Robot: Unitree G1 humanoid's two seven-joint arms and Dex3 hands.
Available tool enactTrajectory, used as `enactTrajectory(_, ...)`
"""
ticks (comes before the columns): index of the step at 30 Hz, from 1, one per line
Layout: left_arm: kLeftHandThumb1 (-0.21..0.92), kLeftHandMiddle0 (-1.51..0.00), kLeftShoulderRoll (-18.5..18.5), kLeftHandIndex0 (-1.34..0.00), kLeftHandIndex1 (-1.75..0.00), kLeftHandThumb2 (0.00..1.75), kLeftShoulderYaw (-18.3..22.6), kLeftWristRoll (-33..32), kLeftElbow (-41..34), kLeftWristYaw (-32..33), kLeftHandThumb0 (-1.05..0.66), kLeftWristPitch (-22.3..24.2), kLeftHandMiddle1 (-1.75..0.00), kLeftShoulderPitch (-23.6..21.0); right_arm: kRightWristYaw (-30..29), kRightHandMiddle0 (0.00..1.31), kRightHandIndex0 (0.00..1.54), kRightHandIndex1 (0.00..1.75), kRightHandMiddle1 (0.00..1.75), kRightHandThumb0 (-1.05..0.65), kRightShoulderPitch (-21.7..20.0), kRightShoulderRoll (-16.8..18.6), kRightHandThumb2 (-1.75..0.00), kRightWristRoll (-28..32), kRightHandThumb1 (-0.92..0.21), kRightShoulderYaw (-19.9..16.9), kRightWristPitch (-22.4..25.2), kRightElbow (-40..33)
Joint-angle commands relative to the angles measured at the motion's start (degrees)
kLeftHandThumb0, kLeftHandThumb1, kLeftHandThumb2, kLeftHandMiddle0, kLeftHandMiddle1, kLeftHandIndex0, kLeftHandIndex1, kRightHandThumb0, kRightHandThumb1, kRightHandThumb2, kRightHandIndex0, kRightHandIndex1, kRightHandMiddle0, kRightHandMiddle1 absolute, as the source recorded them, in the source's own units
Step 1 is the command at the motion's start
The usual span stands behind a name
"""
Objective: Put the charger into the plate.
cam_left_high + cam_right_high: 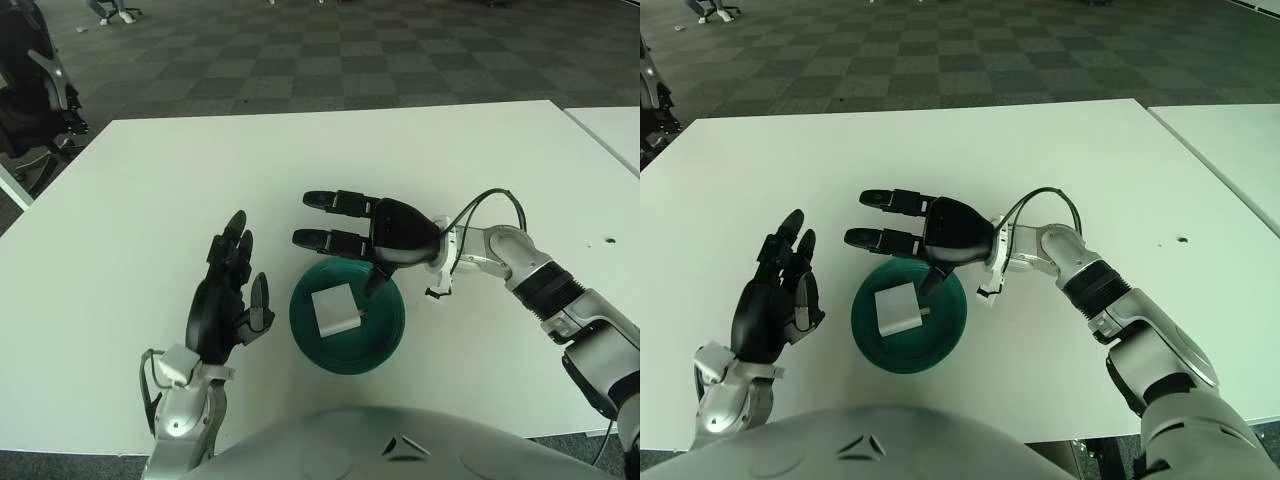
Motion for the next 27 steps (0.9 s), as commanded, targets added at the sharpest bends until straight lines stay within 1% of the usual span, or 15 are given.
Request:
enactTrajectory(1, 0.92, -0.05, 0.82, 0.00, -0.28, 0.79, 1.59, -1.36, 1.19, -1.37, -0.80, 3.19, 0.00, -2.53, 4.63, 0.00, 0.11, 0.02, 0.00, -1.03, 0.07, 0.78, -1.01, 7.69, -0.92, -2.03, -1.23, 2.12)
enactTrajectory(4, 0.92, -0.05, 0.35, 0.00, -0.31, 0.77, 2.09, -2.53, 1.33, -1.74, -0.80, 5.07, 0.00, -2.73, 8.31, 0.00, 0.11, 0.02, 0.00, -1.02, 1.24, 1.56, -1.02, 13.85, -0.92, -3.00, -1.85, 3.26)
enactTrajectory(6, 0.92, -0.06, -0.67, 0.00, -0.35, 0.76, 2.45, -2.68, 4.37, -1.28, -0.80, 5.55, 0.00, -4.12, 14.86, 0.01, 0.11, 0.02, 0.00, -1.02, 1.57, 1.47, -1.01, 26.80, -0.92, -3.18, -1.59, 6.26)
enactTrajectory(7, 0.92, -0.07, -1.05, 0.00, -0.39, 0.75, 2.58, -2.62, 5.56, -1.04, -0.80, 5.77, -0.01, -4.77, 17.58, 0.01, 0.12, 0.02, 0.01, -1.02, 1.73, 1.33, -1.00, 31.90, -0.92, -3.30, -1.27, 7.24)
enactTrajectory(8, 0.92, -0.07, -1.38, 0.00, -0.41, 0.75, 2.74, -2.56, 6.57, -0.76, -0.80, 6.04, -0.01, -5.43, 19.41, 0.02, 0.12, 0.02, 0.01, -1.02, 1.87, 1.22, -1.00, 35.11, -0.92, -3.40, -1.02, 7.70)
enactTrajectory(9, 0.92, -0.08, -1.55, 0.00, -0.44, 0.74, 2.85, -2.51, 6.95, -0.63, -0.80, 6.23, -0.01, -5.73, 20.47, 0.02, 0.13, 0.02, 0.01, -1.02, 2.01, 1.17, -1.00, 36.47, -0.92, -3.53, -0.84, 7.64)
enactTrajectory(10, 0.92, -0.09, -1.82, 0.00, -0.47, 0.73, 3.26, -2.81, 7.82, -0.42, -0.80, 6.57, -0.02, -6.34, 21.15, 0.03, 0.13, 0.02, 0.02, -1.02, 2.11, 1.19, -1.00, 37.04, -0.92, -3.64, -0.77, 7.48)
enactTrajectory(11, 0.92, -0.11, -2.03, 0.00, -0.58, 0.72, 3.58, -3.04, 8.46, -0.32, -0.80, 6.76, -0.02, -6.74, 21.86, 0.03, 0.13, 0.02, 0.02, -1.02, 2.23, 1.23, -0.99, 37.59, -0.92, -3.76, -0.69, 7.31)
enactTrajectory(12, 0.92, -0.12, -2.28, 0.00, -0.62, 0.71, 4.29, -3.75, 9.90, -0.27, -0.80, 7.06, -0.02, -7.58, 22.54, 0.03, 0.13, 0.02, 0.02, -1.02, 2.36, 1.29, -0.99, 38.10, -0.92, -3.89, -0.61, 7.15)
enactTrajectory(14, 0.92, -0.18, -2.65, -0.01, -0.88, 0.68, 5.37, -4.78, 12.22, -0.34, -0.77, 7.44, -0.04, -8.87, 24.04, 0.03, 0.13, 0.02, 0.02, -1.02, 2.64, 1.39, -0.99, 39.21, -0.92, -4.22, -0.45, 6.78)
enactTrajectory(16, 0.92, -0.21, -3.01, -0.02, -0.98, 0.67, 6.10, -5.24, 14.04, -0.41, -0.76, 7.61, -0.05, -9.89, 25.78, 0.03, 0.13, 0.02, 0.02, -1.02, 2.96, 1.61, -0.99, 40.34, -0.92, -4.75, -0.27, 6.42)
enactTrajectory(19, 0.92, -0.25, -3.50, -0.05, -1.05, 0.66, 6.81, -5.20, 15.69, -0.57, -0.74, 7.44, -0.06, -10.71, 28.70, 0.03, 0.14, 0.02, 0.03, -1.02, 3.77, 2.33, -0.99, 41.66, -0.92, -6.03, 0.11, 5.65)
enactTrajectory(22, 0.92, -0.28, -4.42, -0.05, -1.07, 0.68, 7.37, -3.56, 20.41, 0.27, -0.72, 5.42, -0.07, -12.75, 31.07, 0.03, 0.14, 0.02, 0.03, -1.02, 4.57, 3.07, -0.99, 42.34, -0.92, -7.44, 0.23, 5.13)
enactTrajectory(26, 0.92, -0.30, -5.42, -0.02, -1.04, 0.72, 7.97, -1.34, 26.21, 1.51, -0.71, 1.66, -0.07, -14.81, 33.44, 0.03, 0.14, 0.02, 0.03, -1.02, 5.54, 4.04, -0.99, 42.59, -0.92, -9.18, 0.29, 4.54)
enactTrajectory(27, 0.92, -0.31, -5.69, -0.01, -1.00, 0.74, 8.11, -0.84, 27.25, 1.83, -0.71, 0.71, -0.07, -15.13, 33.93, 0.02, 0.14, 0.02, 0.03, -1.02, 5.74, 4.28, -0.99, 42.60, -0.92, -9.58, 0.27, 4.47)
